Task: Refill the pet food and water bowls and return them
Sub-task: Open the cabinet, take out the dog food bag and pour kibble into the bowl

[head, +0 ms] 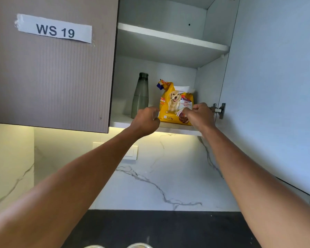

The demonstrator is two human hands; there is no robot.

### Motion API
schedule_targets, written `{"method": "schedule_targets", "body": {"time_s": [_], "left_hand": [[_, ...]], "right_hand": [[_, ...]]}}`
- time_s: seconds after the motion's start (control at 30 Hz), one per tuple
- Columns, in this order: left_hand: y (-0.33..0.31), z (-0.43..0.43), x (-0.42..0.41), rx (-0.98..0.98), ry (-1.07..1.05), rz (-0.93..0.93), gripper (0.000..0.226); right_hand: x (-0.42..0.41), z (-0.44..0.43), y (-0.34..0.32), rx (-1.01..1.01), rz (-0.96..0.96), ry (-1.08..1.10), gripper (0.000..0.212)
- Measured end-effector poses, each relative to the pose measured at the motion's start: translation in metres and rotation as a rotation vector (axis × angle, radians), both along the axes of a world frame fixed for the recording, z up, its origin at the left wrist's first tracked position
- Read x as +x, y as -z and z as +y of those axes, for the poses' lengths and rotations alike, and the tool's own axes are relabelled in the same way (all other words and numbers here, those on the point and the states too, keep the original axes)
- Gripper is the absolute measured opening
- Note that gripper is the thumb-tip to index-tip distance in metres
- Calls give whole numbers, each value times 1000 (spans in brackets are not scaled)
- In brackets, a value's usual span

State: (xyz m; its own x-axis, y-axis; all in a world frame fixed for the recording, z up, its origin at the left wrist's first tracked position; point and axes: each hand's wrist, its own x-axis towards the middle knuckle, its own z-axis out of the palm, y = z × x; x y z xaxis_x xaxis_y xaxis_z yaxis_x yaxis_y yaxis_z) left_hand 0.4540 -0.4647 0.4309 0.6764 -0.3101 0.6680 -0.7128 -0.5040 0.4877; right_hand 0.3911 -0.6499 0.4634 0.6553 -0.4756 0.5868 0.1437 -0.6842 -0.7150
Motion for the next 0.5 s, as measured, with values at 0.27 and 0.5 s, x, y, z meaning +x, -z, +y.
{"method": "schedule_targets", "body": {"time_s": [0.27, 0.5], "left_hand": [[-17, -45, 61, -54, -30, 38, 44], [-8, -65, 105, -59, -41, 78, 37]], "right_hand": [[77, -24, -16, 67, 43, -72, 72], [129, -41, -29, 132, 36, -97, 91]]}}
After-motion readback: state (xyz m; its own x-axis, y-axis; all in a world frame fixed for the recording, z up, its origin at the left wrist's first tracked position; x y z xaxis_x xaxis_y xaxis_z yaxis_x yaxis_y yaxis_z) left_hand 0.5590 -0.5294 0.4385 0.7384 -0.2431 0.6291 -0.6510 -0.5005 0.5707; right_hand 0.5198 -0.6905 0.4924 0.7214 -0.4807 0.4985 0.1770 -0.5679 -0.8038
